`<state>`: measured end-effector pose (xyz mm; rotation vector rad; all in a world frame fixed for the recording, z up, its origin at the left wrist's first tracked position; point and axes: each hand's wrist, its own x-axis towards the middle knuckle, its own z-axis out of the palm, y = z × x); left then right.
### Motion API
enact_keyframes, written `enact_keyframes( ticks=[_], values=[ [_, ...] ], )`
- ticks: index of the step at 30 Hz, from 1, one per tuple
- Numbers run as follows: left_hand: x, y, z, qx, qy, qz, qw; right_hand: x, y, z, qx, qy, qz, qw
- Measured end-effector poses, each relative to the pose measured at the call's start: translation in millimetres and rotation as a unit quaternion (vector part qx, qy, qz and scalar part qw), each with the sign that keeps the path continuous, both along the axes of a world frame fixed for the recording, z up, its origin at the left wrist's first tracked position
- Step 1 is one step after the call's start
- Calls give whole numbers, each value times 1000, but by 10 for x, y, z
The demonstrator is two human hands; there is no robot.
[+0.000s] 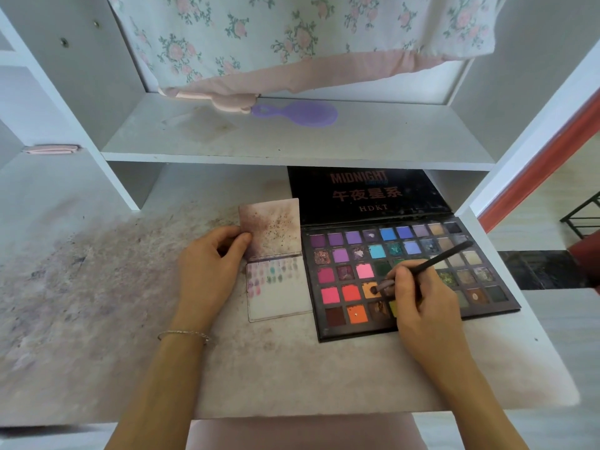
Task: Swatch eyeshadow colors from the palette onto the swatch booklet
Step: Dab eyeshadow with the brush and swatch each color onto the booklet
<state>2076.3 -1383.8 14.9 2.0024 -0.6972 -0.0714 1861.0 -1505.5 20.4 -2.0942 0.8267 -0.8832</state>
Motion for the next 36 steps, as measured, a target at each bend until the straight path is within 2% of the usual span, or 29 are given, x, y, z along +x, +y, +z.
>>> enact_keyframes(
  ticks=[10,21,36],
  values=[
    [1,-1,12,3,0,-2,1000,258,254,105,55,-68,56,995],
    [8,5,19,-6,6,-14,1000,722,506,97,60,-13,141,988],
    [24,-9,-3,-17,0,-13,1000,752,515,98,66,13,161,985]
  ],
)
